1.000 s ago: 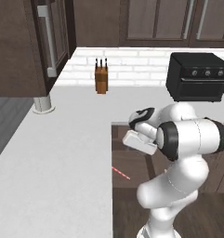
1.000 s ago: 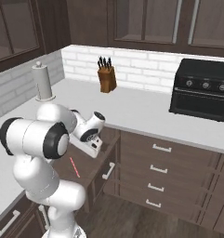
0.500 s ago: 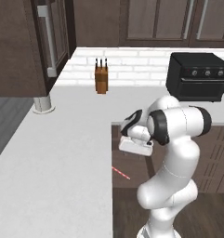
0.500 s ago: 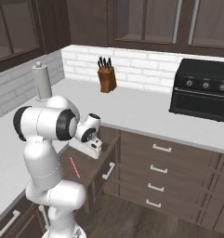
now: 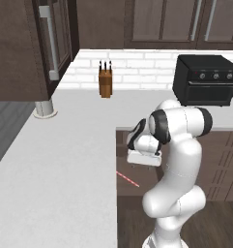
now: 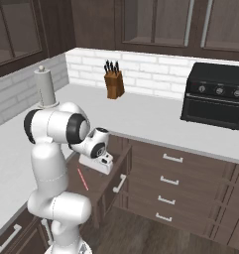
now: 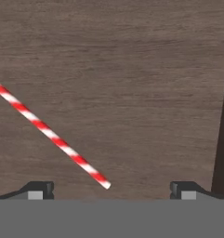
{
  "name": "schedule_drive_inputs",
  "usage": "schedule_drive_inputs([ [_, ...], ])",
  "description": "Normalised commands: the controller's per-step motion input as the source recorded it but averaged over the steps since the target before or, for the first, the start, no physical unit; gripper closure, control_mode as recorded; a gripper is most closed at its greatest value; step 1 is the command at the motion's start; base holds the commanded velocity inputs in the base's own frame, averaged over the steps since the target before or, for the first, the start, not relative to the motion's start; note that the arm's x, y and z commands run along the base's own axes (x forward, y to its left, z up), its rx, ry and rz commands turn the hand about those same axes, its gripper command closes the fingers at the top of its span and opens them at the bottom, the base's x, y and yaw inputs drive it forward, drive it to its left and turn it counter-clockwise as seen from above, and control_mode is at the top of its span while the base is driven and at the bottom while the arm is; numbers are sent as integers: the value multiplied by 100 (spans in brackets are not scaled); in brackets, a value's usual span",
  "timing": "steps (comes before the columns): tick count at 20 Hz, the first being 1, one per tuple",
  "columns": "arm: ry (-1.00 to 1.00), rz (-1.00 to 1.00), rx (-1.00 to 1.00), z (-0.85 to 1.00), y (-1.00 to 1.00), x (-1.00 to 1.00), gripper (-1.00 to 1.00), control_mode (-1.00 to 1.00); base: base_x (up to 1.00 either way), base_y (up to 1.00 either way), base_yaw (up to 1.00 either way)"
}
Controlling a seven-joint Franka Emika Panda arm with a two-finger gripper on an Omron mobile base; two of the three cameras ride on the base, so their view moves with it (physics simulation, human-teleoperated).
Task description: Take a straw from the drawer in front and place it inside the glass cup on the dining counter.
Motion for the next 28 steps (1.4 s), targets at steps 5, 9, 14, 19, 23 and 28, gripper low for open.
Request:
schedule_drive_inputs([
  [5, 0, 0, -8, -18, -72, 0, -100, -100, 0, 0, 0],
  [9, 0, -2, -7, 0, -100, 0, -100, -100, 0, 0, 0],
  [14, 0, -1, -3, 6, -98, 0, -100, -100, 0, 0, 0],
  [19, 0, 3, -3, 17, 33, -23, -100, -100, 0, 0, 0],
  [23, 0, 8, -10, 8, 100, -16, -100, -100, 0, 0, 0],
  [28, 0, 11, -12, 3, 86, 0, -100, -100, 0, 0, 0],
])
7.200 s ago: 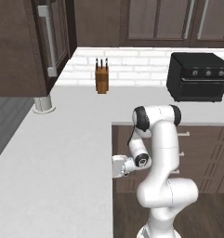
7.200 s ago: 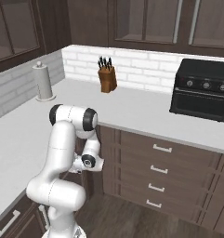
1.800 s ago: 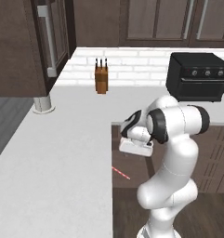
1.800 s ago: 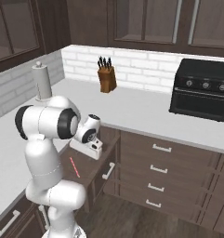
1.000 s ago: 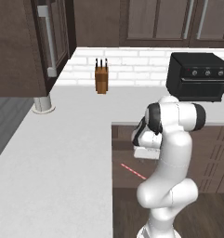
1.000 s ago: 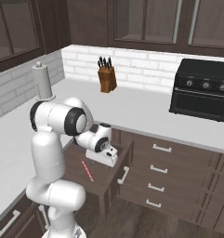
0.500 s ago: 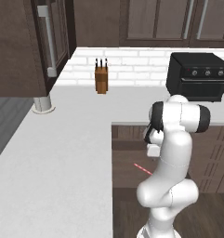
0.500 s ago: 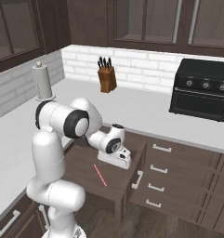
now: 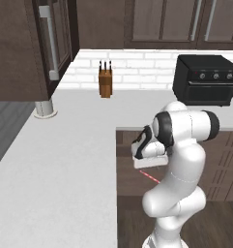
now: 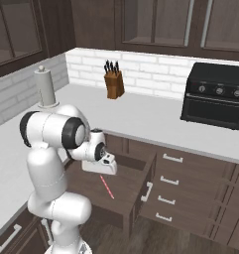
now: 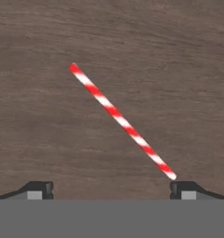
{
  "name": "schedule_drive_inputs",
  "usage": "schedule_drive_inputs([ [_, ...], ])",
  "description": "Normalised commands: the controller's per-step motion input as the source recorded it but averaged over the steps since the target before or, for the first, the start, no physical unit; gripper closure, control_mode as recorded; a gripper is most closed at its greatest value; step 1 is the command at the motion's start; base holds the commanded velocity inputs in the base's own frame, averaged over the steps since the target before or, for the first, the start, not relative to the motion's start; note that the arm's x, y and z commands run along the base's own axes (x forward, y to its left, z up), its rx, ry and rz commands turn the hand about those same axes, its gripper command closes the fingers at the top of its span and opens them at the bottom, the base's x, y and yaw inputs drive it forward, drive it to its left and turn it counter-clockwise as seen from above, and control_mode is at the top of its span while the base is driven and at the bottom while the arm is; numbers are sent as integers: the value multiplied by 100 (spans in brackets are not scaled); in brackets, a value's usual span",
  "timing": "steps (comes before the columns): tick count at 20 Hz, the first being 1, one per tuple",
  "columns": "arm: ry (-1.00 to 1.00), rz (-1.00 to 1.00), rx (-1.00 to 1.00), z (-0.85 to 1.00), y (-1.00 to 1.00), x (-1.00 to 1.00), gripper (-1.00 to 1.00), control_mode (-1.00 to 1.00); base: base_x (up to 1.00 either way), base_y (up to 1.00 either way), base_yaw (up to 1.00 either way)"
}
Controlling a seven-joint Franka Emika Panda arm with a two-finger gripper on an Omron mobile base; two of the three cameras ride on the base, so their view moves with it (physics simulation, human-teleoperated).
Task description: Take a straw from the drawer in front and place it inside the glass cup on the dining counter.
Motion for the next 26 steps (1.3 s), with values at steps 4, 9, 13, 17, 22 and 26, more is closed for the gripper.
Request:
schedule_drive_inputs([
  [4, 0, 12, -5, 0, 15, 8, -100, -100, 0, 0, 0],
  [9, 0, 8, -1, 0, -1, 21, -100, -100, 0, 0, 0],
  [13, 1, 7, 0, -14, -10, 21, -100, -100, 0, 0, 0],
  [17, 2, 5, 0, -33, -18, 2, -100, -100, 0, 0, 0],
  [22, 2, 6, 2, -35, -18, 3, -100, -100, 0, 0, 0],
  [26, 5, 6, 3, -33, -4, 6, -100, -100, 0, 0, 0],
])
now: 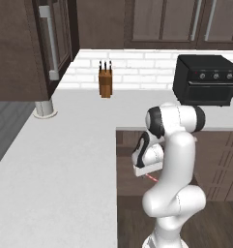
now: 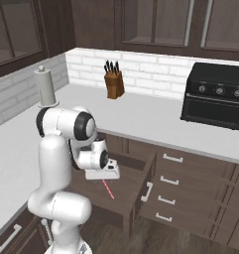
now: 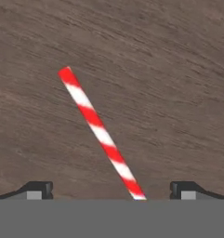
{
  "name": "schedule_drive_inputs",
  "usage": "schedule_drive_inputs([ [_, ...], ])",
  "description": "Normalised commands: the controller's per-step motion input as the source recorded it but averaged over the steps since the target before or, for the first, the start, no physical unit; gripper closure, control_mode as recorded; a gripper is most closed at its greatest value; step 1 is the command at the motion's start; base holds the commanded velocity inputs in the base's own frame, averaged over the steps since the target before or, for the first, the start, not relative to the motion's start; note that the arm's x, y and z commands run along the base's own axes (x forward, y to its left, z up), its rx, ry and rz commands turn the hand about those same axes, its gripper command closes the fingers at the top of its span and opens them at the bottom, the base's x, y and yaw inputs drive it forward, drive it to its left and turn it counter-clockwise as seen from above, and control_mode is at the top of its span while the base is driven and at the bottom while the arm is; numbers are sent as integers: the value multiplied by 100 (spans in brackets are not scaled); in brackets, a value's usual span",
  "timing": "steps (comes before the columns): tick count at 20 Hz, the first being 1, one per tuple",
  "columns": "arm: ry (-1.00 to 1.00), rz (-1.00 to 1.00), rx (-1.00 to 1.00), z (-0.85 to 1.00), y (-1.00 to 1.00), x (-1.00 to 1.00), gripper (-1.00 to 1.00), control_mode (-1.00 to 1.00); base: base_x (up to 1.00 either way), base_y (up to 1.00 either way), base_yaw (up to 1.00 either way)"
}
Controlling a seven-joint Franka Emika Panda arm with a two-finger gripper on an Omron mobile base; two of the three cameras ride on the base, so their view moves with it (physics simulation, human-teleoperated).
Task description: Take a straw from the drawer in front and place it inside the glass cup on the dining counter.
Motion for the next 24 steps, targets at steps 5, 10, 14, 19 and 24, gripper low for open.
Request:
schedule_drive_inputs([
  [5, 6, 5, 1, -29, 0, 8, -100, -100, 0, 0, 0],
  [10, 3, 5, 1, -14, 0, 21, -100, -100, 0, 0, 0],
  [14, 3, 4, 1, -4, 0, 29, -100, -100, 0, 0, 0],
  [19, 6, 4, 3, -25, -1, 18, 100, -100, 0, 0, 0],
  [24, 9, 6, 8, -41, -10, 25, 100, -100, 0, 0, 0],
])
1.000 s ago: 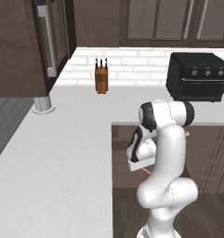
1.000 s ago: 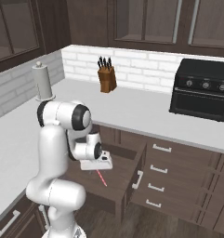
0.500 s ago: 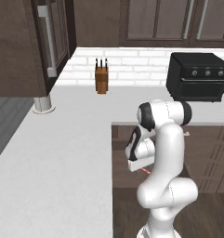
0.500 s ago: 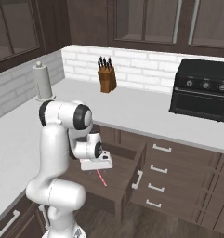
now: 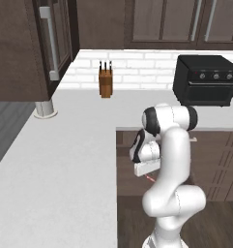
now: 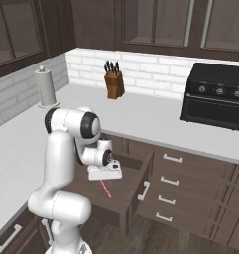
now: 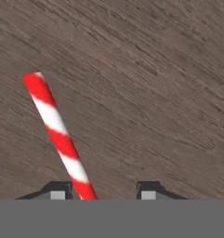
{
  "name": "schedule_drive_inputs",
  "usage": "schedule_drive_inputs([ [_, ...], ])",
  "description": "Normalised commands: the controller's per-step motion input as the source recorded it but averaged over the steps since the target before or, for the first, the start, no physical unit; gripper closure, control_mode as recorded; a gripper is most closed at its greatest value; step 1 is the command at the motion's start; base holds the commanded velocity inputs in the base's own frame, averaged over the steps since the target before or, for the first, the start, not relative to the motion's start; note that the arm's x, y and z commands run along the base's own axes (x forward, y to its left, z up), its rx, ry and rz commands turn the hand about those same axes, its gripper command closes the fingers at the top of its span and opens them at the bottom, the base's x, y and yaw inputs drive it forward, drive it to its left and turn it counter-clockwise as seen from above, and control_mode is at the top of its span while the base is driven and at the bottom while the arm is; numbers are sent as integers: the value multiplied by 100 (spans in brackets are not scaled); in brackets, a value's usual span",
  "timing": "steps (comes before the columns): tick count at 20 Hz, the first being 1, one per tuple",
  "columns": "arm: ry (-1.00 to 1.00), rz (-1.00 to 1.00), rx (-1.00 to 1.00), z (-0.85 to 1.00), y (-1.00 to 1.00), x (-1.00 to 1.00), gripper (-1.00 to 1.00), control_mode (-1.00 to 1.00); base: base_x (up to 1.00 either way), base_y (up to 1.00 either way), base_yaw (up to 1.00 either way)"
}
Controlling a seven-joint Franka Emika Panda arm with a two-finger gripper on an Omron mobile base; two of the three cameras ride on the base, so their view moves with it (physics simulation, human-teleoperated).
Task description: Take a straw from the drawer in front and place it inside the glass cup on the dining counter.
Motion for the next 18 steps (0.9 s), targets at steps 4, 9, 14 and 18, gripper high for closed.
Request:
schedule_drive_inputs([
  [4, 3, 6, 7, -46, -12, 6, 100, -100, 0, 0, 0],
  [9, 0, 5, 1, -39, -9, 0, 100, -100, 0, 0, 0],
  [14, -5, 2, 0, 2, -3, -24, 100, -100, 0, 0, 0],
  [18, -21, 0, 0, 93, 0, -93, 100, -100, 0, 0, 0],
])
